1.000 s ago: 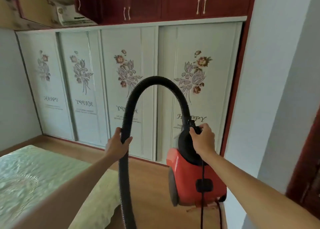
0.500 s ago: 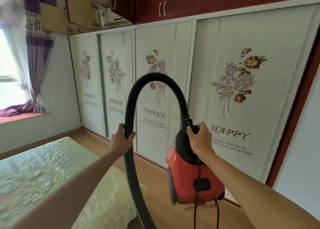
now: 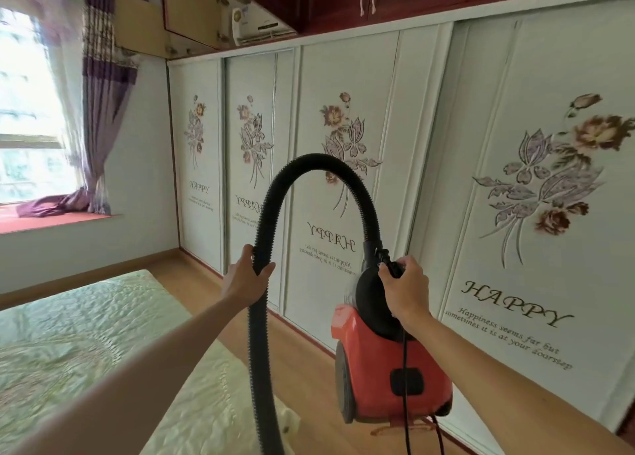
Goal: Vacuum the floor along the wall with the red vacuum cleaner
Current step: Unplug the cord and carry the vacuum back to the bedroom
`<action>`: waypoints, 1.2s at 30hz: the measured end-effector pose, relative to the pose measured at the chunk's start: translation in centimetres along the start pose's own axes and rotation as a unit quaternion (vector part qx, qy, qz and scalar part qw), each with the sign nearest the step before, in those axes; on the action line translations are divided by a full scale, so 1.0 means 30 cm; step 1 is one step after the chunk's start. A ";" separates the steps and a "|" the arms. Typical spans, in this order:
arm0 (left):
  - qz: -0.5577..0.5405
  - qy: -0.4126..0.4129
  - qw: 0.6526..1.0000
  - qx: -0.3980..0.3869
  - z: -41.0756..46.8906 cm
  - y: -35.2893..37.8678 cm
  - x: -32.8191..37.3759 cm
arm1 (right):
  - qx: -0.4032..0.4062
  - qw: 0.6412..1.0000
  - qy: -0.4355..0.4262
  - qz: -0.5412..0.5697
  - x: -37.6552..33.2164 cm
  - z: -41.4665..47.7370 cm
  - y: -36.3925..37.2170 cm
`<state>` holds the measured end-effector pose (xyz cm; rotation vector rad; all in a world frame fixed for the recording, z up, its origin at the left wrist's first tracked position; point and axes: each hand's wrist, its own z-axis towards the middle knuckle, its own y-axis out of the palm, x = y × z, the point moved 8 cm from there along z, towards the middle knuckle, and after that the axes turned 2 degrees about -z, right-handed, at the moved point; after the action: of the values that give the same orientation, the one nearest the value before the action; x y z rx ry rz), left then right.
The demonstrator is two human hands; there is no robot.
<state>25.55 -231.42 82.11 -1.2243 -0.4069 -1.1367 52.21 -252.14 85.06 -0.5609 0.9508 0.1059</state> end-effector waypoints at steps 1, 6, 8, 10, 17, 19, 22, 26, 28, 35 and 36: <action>-0.001 0.000 1.000 0.003 0.062 0.019 -0.021 | -0.003 1.000 -0.001 -0.002 0.010 0.049 0.042; -0.010 -0.007 1.000 -0.006 0.327 0.124 -0.095 | -0.007 1.000 -0.011 -0.021 0.040 0.281 0.213; -0.016 -0.012 1.000 -0.012 0.409 0.162 -0.108 | -0.005 1.000 -0.007 -0.023 0.050 0.366 0.264; -0.009 -0.010 1.000 -0.016 0.486 0.196 -0.117 | 0.001 1.000 -0.007 -0.020 0.060 0.443 0.314; -0.013 -0.017 1.000 -0.012 0.733 0.290 -0.158 | -0.001 1.000 -0.013 -0.015 0.109 0.684 0.478; -0.013 -0.017 1.000 -0.005 0.801 0.319 -0.173 | -0.010 1.000 -0.012 -0.006 0.125 0.757 0.533; 0.001 -0.017 1.000 0.009 0.916 0.362 -0.197 | -0.020 1.000 -0.015 0.009 0.154 0.876 0.616; 0.002 -0.020 1.000 0.023 1.079 0.434 -0.210 | -0.033 0.999 -0.028 0.020 0.191 1.049 0.729; 0.006 -0.024 0.999 0.032 1.168 0.481 -0.214 | -0.047 0.998 -0.036 0.022 0.210 1.152 0.800; 0.018 -0.056 0.995 0.075 1.411 0.542 -0.258 | -0.090 0.993 -0.060 0.045 0.241 1.433 1.041; 0.021 -0.062 0.995 0.081 1.439 0.540 -0.270 | -0.094 0.992 -0.062 0.050 0.244 1.463 1.073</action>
<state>48.98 -190.90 82.60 -1.1580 -0.5543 -0.9753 78.52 -203.94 85.92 -0.6728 0.8515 0.3192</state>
